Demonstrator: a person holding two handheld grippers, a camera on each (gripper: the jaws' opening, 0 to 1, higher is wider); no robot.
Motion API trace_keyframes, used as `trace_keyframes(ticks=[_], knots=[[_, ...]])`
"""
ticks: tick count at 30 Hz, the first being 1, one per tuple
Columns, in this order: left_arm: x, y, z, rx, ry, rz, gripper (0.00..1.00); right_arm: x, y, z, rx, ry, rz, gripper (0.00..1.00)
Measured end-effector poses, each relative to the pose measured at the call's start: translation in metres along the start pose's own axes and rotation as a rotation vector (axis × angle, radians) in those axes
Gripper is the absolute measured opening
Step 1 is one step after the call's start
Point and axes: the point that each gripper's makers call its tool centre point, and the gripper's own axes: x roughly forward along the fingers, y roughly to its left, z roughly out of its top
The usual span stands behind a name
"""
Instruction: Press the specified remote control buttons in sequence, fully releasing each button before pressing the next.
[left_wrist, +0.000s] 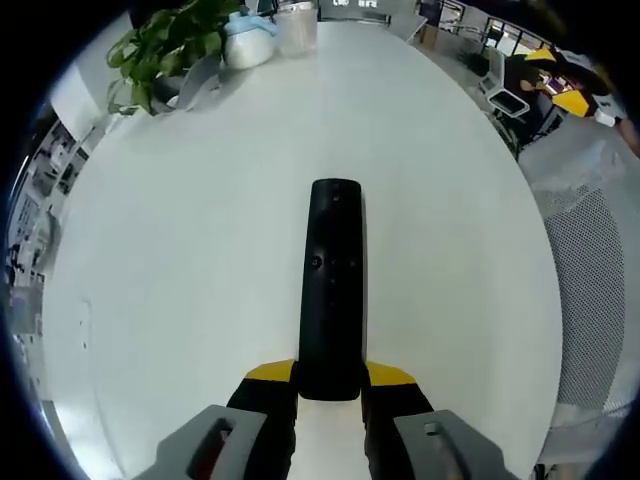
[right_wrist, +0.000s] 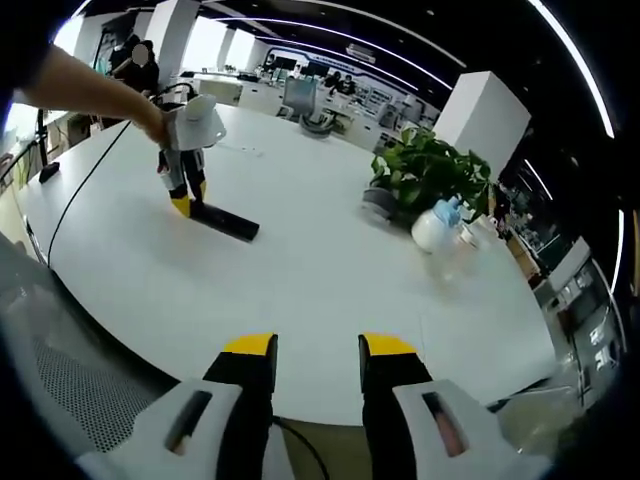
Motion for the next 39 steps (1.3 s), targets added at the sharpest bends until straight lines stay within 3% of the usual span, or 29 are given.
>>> trace_keyframes(ticks=[39], knots=[[0.001,0.030,0.002,0.011,0.038,0.000,0.24,0.001,-0.002,-0.003,0.004,0.021,-0.011,0.32]])
